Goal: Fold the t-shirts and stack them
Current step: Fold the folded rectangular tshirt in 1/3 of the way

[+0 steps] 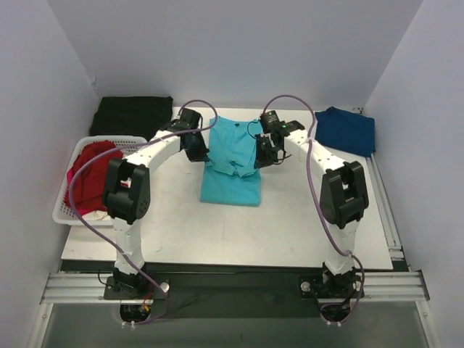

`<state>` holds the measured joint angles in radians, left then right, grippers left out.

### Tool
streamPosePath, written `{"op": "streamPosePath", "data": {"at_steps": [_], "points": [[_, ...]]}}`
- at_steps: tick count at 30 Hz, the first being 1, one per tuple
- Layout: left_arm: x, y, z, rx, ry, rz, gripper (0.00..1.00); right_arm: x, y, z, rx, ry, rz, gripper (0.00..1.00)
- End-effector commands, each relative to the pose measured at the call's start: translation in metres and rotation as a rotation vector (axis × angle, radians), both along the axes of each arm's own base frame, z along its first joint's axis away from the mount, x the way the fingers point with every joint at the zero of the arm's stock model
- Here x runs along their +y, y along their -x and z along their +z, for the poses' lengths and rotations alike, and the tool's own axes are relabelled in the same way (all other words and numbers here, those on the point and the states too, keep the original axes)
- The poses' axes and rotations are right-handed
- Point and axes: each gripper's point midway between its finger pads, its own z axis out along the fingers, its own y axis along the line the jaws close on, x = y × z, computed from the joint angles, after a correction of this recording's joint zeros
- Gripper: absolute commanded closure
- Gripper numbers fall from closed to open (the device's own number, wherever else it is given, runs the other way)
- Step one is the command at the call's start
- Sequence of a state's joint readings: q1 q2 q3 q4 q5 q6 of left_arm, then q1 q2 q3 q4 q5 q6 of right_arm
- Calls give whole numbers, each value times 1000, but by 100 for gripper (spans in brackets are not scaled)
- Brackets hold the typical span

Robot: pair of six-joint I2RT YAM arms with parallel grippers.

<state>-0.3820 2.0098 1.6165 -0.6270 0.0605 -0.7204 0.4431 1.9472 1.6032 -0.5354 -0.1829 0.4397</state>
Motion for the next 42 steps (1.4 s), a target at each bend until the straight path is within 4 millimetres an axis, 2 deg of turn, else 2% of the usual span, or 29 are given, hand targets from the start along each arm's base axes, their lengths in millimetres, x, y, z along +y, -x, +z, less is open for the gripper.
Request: {"op": "streamPosePath", "data": {"at_steps": [1,2,3,5,6,8,12,13,15,16,17,18,20,22,23,24,25,26,29,32,33,37,38,42], "points": [[-1,-29,15,-53,35,-23,100,-2,-23,9,-15,-22,-9,100],[-1,-39,21,-69,48,-23,100,-1,-28,7,-11,-31,-15,100],[-5,-41,9,-43,66,-35,100,-4,-34,-1,5,-34,-31,100],[-9,-53,13,-43,99,-48,100,-1,-44,2,-2,-58,-35,100],[-8,-57,0,-17,94,-48,100,-1,-48,-4,8,-55,-39,100],[-7,-62,-5,-6,85,-58,100,0,-57,-3,-2,-60,-46,100],[-14,-84,-3,-23,114,-87,100,0,-71,-14,14,-82,-75,100],[-12,-90,-2,-34,115,-86,95,0,-75,-14,10,-87,-85,84],[-15,-99,4,-72,135,-96,78,-3,-85,-12,-9,-88,-107,69],[-16,-110,11,-128,144,-100,72,-6,-90,-11,-22,-84,-125,61],[-17,-116,18,-167,150,-103,57,-8,-94,-8,-35,-90,-142,60],[-18,-121,34,-222,160,-109,53,-9,-101,-1,-70,-95,-155,59],[-21,-133,51,-329,178,-122,48,-18,-109,11,-118,-80,-200,58],[-26,-141,94,-469,223,-133,46,-23,-114,20,-154,-70,-220,59],[-24,-136,89,-467,224,-128,45,-27,-115,31,-188,-56,-233,59],[-23,-135,109,-512,231,-122,45,-27,-117,37,-216,-54,-234,59],[-21,-135,115,-534,234,-122,44,-29,-114,36,-220,-40,-231,60],[-20,-131,120,-537,233,-125,44,-32,-112,46,-245,-31,-235,60],[-22,-118,117,-508,236,-155,44,-21,-97,51,-256,-14,-155,60],[-26,-102,108,-460,228,-215,44,-6,-71,39,-206,4,-87,60],[-29,-93,99,-425,208,-244,45,3,-61,35,-194,11,-57,60],[-34,-73,69,-317,150,-305,47,19,-36,9,-126,28,-13,60],[-36,-69,56,-283,141,-317,49,22,-33,0,-104,29,-8,60],[-38,-49,23,-180,64,-356,59,39,-26,-15,-50,-1,17,60]]}}
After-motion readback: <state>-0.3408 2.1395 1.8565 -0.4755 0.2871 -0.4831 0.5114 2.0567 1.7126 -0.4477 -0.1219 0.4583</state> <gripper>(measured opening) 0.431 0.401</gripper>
